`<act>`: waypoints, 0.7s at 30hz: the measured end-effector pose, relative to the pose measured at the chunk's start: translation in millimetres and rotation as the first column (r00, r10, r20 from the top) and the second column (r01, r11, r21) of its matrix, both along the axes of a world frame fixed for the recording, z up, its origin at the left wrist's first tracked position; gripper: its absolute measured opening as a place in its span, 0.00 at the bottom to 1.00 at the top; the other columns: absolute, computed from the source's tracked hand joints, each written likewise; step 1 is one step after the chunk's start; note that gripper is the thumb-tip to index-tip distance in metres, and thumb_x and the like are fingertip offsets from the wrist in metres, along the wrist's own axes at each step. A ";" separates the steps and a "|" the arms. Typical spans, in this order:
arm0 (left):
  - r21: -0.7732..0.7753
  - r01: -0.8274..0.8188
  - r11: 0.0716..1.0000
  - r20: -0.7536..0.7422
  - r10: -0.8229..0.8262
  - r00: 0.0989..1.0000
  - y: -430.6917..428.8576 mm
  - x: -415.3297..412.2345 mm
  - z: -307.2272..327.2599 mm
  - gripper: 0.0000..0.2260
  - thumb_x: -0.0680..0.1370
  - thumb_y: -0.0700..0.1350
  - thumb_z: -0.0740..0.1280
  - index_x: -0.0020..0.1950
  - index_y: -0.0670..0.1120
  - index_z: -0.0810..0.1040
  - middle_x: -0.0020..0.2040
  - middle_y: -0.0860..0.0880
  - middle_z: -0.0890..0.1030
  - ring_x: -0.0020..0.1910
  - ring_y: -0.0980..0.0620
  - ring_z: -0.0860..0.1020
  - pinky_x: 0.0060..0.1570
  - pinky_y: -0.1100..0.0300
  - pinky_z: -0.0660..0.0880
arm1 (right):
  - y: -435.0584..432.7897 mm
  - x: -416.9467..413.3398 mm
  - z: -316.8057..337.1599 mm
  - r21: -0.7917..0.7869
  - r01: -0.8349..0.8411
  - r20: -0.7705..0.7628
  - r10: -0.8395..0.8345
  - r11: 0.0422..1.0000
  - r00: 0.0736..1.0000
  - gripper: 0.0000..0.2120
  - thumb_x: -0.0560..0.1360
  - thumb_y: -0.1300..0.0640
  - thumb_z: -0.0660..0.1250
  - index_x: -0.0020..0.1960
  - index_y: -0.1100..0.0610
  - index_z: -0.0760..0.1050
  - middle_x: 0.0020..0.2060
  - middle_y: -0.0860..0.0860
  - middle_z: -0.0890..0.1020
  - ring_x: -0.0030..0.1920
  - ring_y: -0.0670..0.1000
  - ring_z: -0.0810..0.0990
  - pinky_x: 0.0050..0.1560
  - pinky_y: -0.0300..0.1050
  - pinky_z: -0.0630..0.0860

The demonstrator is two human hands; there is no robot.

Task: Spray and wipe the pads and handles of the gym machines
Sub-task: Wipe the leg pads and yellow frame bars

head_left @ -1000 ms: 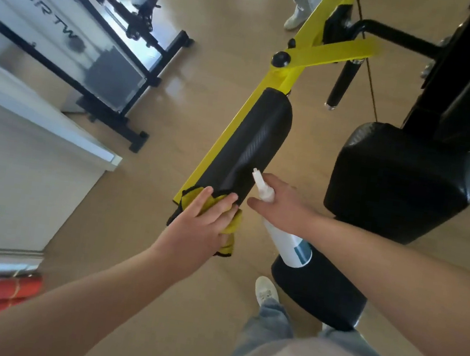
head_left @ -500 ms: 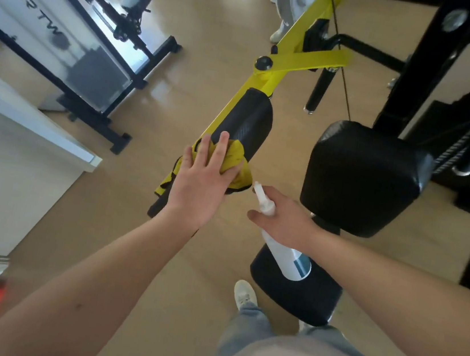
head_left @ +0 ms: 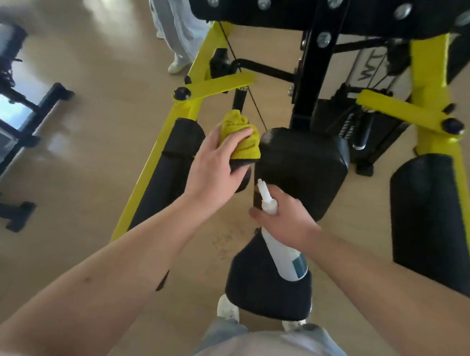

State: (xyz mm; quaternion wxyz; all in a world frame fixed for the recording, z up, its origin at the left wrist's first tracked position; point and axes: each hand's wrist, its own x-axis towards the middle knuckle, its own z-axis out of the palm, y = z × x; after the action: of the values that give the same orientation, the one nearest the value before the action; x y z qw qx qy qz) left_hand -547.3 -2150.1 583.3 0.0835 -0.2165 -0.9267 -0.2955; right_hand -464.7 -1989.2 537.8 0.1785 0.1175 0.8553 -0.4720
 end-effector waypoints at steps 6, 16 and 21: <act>-0.027 0.283 0.959 -0.129 -0.284 0.950 25.1 12.5 -18.9 0.27 0.75 0.46 0.75 0.74 0.51 0.74 0.76 0.41 0.67 0.76 0.38 0.61 0.71 0.38 0.68 | 4.2 27.8 13.6 -0.021 0.255 -0.067 -0.256 0.967 0.964 0.12 0.80 0.50 0.70 0.60 0.42 0.72 0.43 0.45 0.81 0.42 0.45 0.80 0.37 0.41 0.72; -0.108 0.549 0.829 -0.176 -0.559 0.810 66.1 50.3 -22.8 0.26 0.74 0.45 0.75 0.71 0.52 0.75 0.75 0.44 0.71 0.77 0.39 0.63 0.70 0.36 0.63 | 28.4 106.1 24.8 0.000 0.546 -0.084 -0.544 0.838 0.835 0.09 0.80 0.48 0.69 0.56 0.43 0.71 0.44 0.42 0.80 0.43 0.43 0.79 0.37 0.41 0.71; -0.079 0.589 0.804 -0.057 -0.593 0.803 104.9 86.8 -22.9 0.28 0.74 0.41 0.74 0.73 0.53 0.73 0.75 0.43 0.70 0.78 0.41 0.60 0.72 0.39 0.61 | 52.8 147.8 29.9 0.063 0.646 -0.069 -0.643 0.760 0.763 0.11 0.80 0.45 0.69 0.59 0.44 0.71 0.46 0.46 0.80 0.44 0.46 0.79 0.42 0.47 0.76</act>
State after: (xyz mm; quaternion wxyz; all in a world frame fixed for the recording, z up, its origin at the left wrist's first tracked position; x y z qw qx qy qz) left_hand -460.5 -2045.2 560.4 0.0177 -0.5082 -0.8172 -0.2713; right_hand -316.9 -1936.4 567.6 -0.0179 0.4014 0.7852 -0.4711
